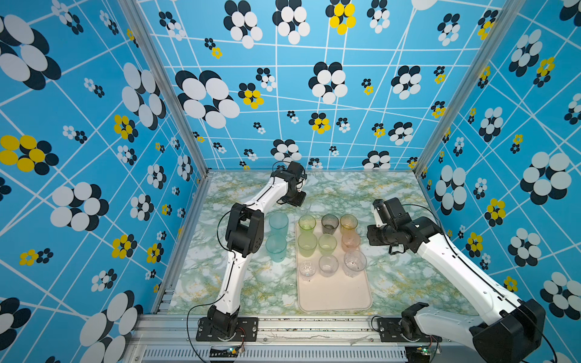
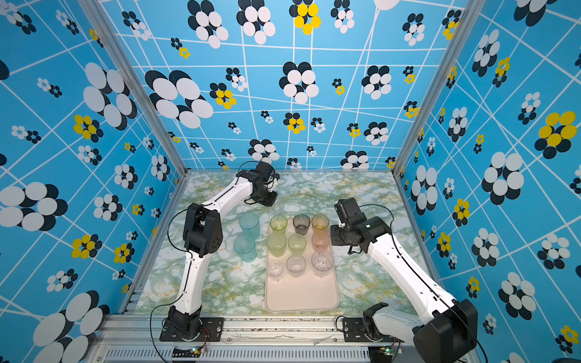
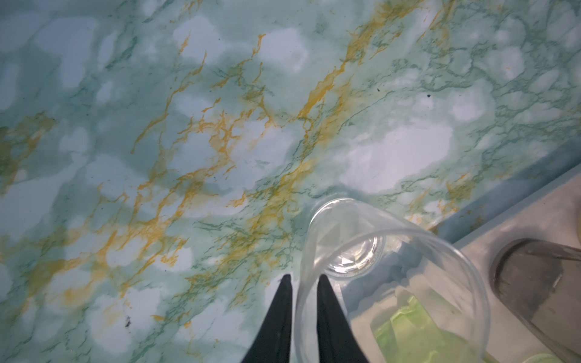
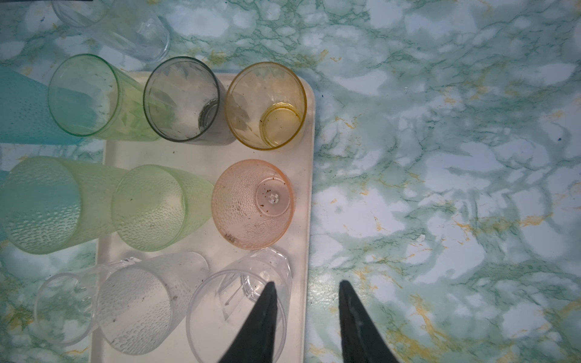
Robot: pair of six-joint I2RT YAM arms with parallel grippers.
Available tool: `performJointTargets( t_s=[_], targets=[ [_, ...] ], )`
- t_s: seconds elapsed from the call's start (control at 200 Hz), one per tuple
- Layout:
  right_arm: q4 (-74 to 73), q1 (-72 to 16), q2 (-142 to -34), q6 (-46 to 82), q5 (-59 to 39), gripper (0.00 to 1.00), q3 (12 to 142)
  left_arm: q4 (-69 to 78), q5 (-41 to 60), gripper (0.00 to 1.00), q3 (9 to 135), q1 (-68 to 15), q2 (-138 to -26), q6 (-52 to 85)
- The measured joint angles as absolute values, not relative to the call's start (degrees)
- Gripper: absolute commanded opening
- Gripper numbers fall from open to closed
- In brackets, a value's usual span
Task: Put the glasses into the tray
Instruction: 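Grasp the clear faceted glass on the table with the left gripper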
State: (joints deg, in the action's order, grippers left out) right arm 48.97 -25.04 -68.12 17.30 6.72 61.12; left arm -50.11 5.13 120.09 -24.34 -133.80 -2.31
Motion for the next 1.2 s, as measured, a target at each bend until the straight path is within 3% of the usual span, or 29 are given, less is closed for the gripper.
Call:
performJointTargets(
  t_s=[0.23,0.69,1.205],
  targets=[
    [48.56,-24.88,-68.12,17.3,6.5,0.35,60.8,-50.3,4.89,0.08,120.14,-24.4,-133.82,-2.66],
    [47.29,-24.75,-68.07,17.32,5.87,0.35,59.68,-47.55,4.67,0.06,117.12,-24.86,-131.13,-2.66],
    [43.83,-18.87,-64.95,17.8,5.08,0.35,56.58,-42.85,2.07,0.06,105.21,-28.99,-104.47,-3.44]
  ],
)
